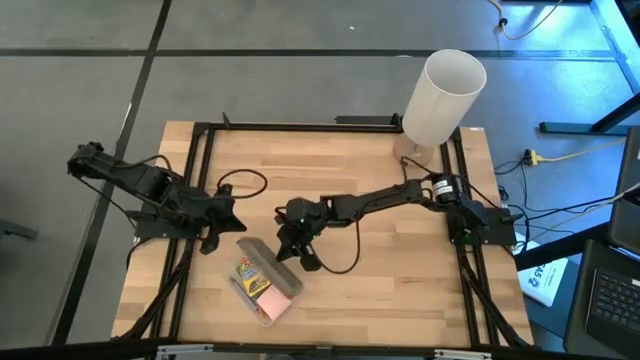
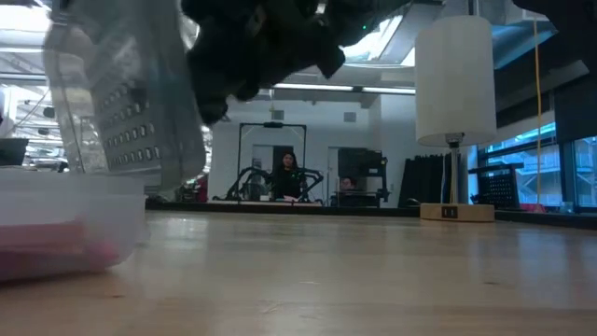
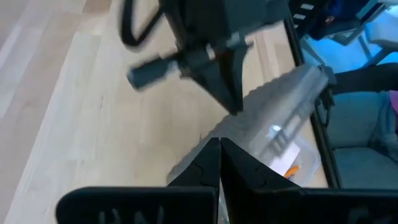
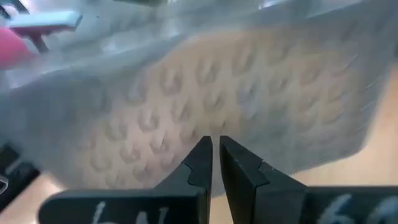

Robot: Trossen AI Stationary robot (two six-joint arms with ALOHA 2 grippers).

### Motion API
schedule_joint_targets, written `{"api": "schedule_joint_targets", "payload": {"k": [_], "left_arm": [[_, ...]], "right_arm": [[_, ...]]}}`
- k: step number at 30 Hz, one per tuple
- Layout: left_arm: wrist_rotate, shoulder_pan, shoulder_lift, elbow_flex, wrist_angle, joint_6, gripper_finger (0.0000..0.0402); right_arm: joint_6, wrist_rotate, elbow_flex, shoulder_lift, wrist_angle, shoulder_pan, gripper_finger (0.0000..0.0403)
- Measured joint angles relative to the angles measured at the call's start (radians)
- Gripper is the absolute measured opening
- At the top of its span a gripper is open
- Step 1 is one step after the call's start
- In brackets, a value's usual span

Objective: Pack school essentials
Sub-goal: Close the lid of the supply box, then move the supply box to the middle of the table

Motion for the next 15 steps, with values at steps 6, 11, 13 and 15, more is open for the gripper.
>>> {"api": "schedule_joint_targets", "payload": {"k": [6,11,13,15], "left_arm": [[-0.008,0.000,0.005,0.000,0.002,-0.011,0.0000],[0.015,0.000,0.026,0.000,0.000,-0.043,0.0000],[0.019,-0.005,0.053,0.000,-0.003,-0.065,0.0000],[0.018,-0.023,0.093,0.000,-0.006,-0.080,0.0000]], "right_arm": [[0.030,-0.030,0.019,0.029,0.012,0.008,0.0035],[0.027,-0.024,0.022,0.029,-0.005,0.010,0.0035],[0.027,-0.027,0.023,0.026,-0.021,0.011,0.0035],[0.027,-0.027,0.024,0.013,-0.070,0.011,0.0035]]}}
